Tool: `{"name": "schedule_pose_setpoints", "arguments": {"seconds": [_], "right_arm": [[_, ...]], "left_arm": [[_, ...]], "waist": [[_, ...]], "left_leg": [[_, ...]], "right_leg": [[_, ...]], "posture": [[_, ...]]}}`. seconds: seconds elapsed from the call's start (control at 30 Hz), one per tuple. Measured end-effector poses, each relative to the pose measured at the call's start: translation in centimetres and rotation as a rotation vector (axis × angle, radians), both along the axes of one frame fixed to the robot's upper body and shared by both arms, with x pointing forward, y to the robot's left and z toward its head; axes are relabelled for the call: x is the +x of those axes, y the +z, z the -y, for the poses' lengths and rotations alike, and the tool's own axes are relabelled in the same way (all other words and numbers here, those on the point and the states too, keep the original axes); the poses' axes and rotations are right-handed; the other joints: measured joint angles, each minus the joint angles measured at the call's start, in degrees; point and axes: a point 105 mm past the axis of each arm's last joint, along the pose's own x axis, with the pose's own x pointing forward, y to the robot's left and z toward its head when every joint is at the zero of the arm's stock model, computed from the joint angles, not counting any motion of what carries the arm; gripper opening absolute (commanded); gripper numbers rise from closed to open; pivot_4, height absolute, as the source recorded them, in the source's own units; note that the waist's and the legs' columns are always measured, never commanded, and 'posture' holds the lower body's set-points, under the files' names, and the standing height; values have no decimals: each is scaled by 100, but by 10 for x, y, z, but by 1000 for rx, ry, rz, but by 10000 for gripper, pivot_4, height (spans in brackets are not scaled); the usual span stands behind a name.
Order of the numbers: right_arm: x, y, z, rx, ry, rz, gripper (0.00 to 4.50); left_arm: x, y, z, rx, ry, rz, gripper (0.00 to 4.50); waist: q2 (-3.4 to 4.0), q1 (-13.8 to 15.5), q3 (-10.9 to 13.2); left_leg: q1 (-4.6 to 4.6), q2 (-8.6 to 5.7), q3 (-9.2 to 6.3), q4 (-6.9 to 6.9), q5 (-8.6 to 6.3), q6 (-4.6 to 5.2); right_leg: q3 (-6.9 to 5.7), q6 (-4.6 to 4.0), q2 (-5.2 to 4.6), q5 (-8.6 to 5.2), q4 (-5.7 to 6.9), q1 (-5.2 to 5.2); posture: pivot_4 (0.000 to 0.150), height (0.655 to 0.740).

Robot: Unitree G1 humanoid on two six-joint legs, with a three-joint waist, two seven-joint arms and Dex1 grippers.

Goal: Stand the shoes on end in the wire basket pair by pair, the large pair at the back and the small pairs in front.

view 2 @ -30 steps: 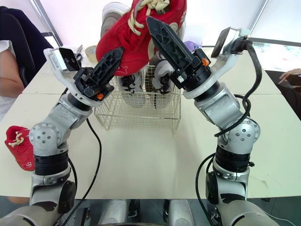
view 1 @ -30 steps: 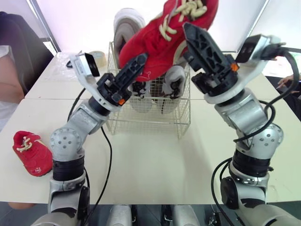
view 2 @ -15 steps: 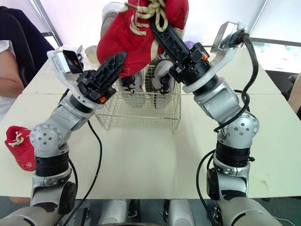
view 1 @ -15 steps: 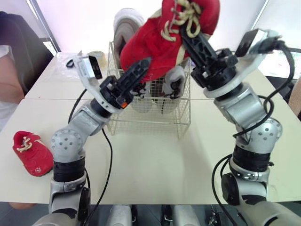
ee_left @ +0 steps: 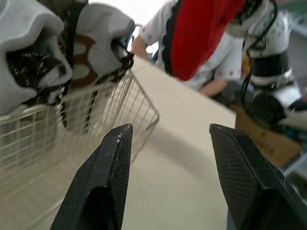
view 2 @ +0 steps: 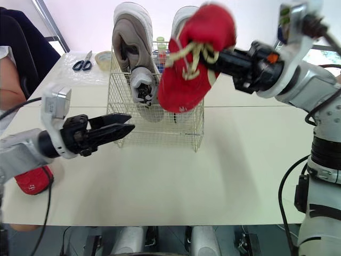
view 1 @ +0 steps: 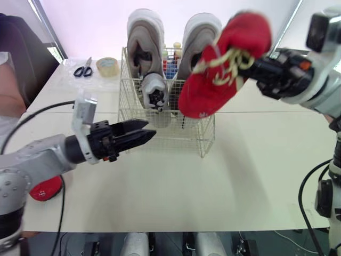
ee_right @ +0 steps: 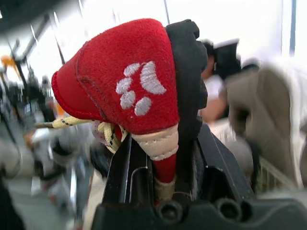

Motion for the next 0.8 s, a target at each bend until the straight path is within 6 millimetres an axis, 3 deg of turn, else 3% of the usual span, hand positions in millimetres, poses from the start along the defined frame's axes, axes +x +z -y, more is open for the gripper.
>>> {"name": "schedule_pose_setpoints", "arguments": {"seconds": [0.33,0.73,0.77,0.8], "right_arm": [[28,-43,-2,-160,-26,80,4108],[41,-83,0,-216,1,14,4108],[41,-86,0,-218,-2,10,14396],[42,-89,1,-218,-4,-2,18516]], "left_arm": [[5,-1,-21,4,59,-28,25916],[4,2,-29,19,81,-44,25916],[5,2,-29,19,84,-46,26400],[5,1,-29,20,86,-47,26400]], "waist": [[2,45,1],[2,33,2],[2,33,2],[1,33,1]], "left_leg": [[-38,-2,4,0,2,-3],[-41,-2,5,0,3,-5],[-41,-2,5,0,3,-6],[-41,-2,5,0,4,-7]], "right_leg": [[-1,-2,1,3,1,-33],[-2,-1,1,3,2,-35],[-2,-1,1,3,2,-35],[-2,-1,2,3,3,-35]], "posture": [[1500,7357],[1500,7357],[1500,7357],[1500,7357]]}}
